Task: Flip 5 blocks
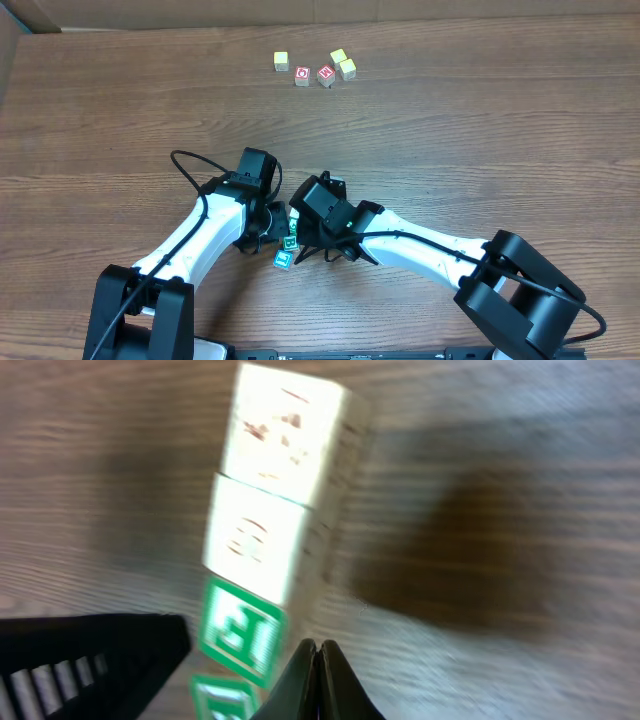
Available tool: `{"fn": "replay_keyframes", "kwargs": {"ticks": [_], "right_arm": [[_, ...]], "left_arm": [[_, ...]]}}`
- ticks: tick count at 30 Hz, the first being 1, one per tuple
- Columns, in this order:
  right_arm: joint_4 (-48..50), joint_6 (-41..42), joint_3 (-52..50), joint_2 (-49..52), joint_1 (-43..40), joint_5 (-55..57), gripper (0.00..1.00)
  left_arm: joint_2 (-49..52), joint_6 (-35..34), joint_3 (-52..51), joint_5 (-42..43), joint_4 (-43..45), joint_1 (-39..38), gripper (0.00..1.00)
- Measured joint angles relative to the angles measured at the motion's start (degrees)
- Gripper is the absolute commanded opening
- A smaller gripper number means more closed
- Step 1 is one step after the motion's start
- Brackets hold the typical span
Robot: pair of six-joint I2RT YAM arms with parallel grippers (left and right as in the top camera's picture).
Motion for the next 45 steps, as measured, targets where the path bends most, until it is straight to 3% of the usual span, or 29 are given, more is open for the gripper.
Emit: {"fn": "replay_keyframes", "kwargs": {"ticks": [7,28,40,45], "right_arm": [[-3.85,1.55,0.0,-1.73,0.09,-1.51,0.04],[-2.93,5.79,0.0,-1.73,3.06,-1.66,0.04],[-4.74,5.81,0.0,-1.73,3.06,-1.66,0.04],[-4.81,5.81,0.0,-1.73,3.06,-1.62,0.04]], "left_arm": [[0.0,0.0,0.02,2.05,-4.31,0.0,0.04],[0.0,0.02,0.02,4.48,-0.26,0.02,0.04],[-0.11,0.24,4.07,0.04,-11.5,2.6,0.04],[-0.15,0.24,1.73,0.2,-11.93,1.42,0.04]]}}
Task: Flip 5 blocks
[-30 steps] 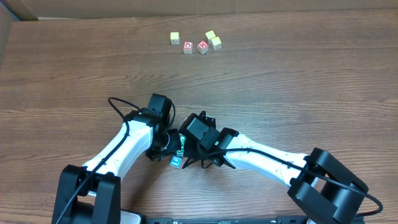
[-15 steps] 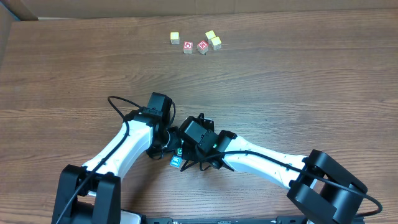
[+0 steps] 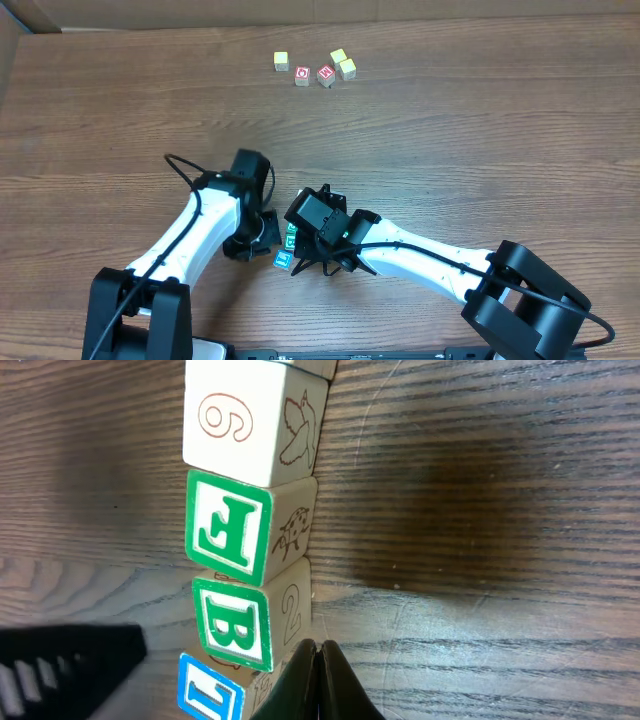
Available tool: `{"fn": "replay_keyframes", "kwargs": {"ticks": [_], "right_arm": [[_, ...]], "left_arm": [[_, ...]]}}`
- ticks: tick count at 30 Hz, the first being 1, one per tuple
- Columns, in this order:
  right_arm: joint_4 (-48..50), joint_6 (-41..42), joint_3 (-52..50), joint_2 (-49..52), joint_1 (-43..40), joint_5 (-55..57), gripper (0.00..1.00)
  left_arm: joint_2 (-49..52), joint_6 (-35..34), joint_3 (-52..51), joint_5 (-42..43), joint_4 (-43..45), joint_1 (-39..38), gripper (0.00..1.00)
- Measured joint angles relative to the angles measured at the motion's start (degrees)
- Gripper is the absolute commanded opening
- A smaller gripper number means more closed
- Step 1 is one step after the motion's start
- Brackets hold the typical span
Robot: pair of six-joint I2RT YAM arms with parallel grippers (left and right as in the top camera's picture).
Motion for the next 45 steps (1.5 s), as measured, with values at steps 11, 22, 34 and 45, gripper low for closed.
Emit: {"fn": "replay_keyframes", "kwargs": {"ticks": [11,22,34,45], "right_arm": [[-0.26,0.0,0.0,0.0,0.0,0.2,0.04],[-0.31,0.0,0.0,0.0,-0.02,0.2,0.04],[-3.98,-3.69,0.0,-1.73,-0.83,0.79,0.04],[-6.95,-20.04,0.0,-4.24,3.85,-0.5,0.04]], "left_arm": [[0.0,-0.09,-5.81,3.21,5.66,-0.46,0.04],[0.0,-0.26,-5.81,6.73,7.02,-0.46,0.04],[-0.04,-0.28,-2.27,3.58,7.74,-0.48,0.04],[0.11,2.01,1.09,-0.85,19.3,-0.24,0.04]]}}
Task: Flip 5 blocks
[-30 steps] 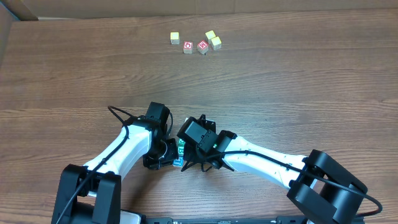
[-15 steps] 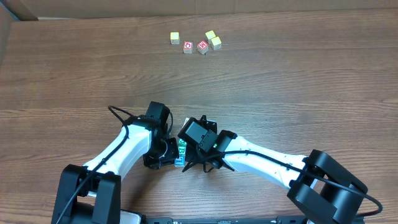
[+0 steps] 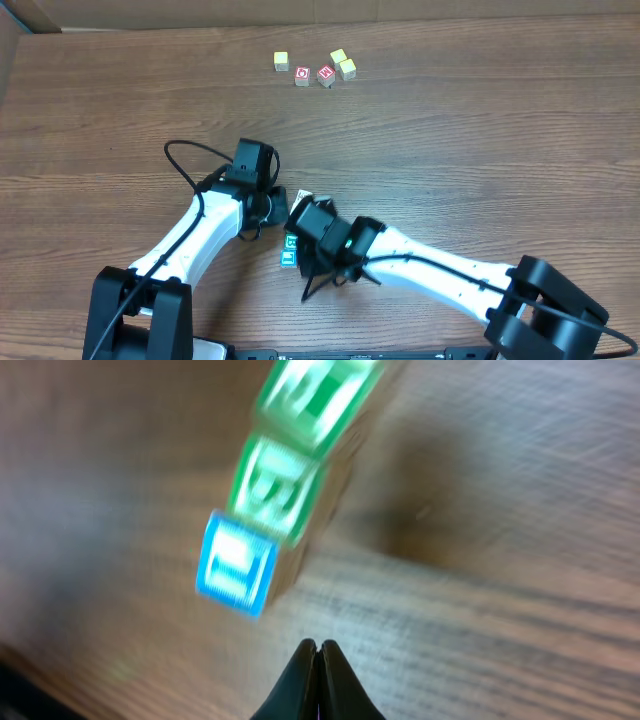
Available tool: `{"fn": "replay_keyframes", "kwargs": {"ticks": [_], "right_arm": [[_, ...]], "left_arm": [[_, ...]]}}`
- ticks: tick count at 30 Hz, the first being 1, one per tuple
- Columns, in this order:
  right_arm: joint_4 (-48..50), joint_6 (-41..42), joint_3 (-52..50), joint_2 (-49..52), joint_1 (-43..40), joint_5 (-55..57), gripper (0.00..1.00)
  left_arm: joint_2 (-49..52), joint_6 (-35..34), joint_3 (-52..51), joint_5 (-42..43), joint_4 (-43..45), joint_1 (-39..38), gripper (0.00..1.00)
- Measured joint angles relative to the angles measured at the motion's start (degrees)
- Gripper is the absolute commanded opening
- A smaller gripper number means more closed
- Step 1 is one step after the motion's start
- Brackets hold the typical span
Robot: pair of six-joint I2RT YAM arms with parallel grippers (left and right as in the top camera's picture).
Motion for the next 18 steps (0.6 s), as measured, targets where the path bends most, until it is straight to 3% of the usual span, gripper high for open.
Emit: {"fn": "replay_keyframes", "kwargs": {"ticks": [9,18], "right_arm": [[-7.52,-10.67,0.11,-0.59,3.58,3.67,0.04],[-8.59,-31.82,0.22,-2.91,3.67,3.48,0.04]], "left_arm": [[11.21,9.07,25.99,3.26,-9.22,0.81,0.04],[27.58,24.2,36.63,12.11,-15.72,0.85,0.07]]}}
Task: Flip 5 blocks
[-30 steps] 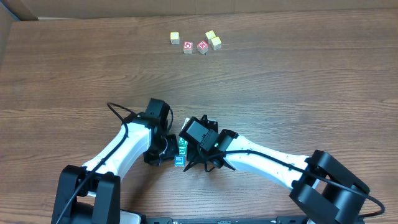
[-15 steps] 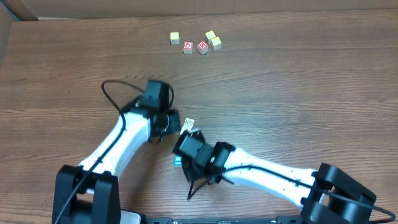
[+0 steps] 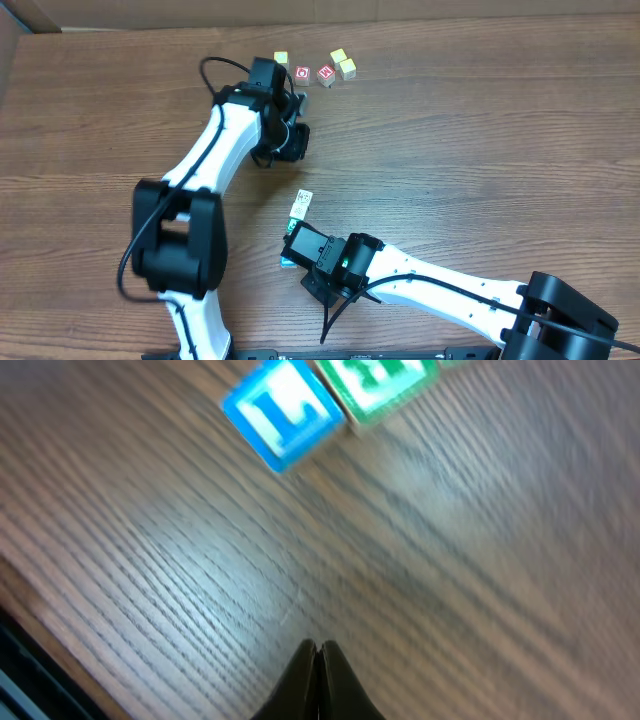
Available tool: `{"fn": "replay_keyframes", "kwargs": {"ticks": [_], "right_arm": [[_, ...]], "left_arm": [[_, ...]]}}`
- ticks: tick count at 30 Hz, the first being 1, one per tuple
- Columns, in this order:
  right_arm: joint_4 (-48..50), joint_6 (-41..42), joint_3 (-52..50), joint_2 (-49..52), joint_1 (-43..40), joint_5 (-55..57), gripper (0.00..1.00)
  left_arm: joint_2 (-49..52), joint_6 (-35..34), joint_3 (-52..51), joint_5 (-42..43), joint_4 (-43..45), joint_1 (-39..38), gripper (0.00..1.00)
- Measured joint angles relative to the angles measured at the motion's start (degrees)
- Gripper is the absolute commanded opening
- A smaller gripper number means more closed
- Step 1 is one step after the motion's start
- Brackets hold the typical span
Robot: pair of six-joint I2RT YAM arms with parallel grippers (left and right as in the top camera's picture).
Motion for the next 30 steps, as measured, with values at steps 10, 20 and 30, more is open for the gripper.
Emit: {"fn": "replay_keyframes", "kwargs": {"ticks": [10,20,30], "right_arm": [[8.7,-8.63,0.09,0.94,3.19,-0.96,0.04],[14.8,-14.27,0.11,9.18,7.74,-0.63,0.04],[18.51,-14.19,0.11,10.16,7.61,2.19,0.04]], "left_arm": [[5.35,12.11,0.13,5.57,-0.94,0.0,0.04],[5.35,16.06,0.17,5.99,-1.29,0.0,0.04],[5.35,16.68,0.17,5.44,-0.98,0.0,0.04]]}}
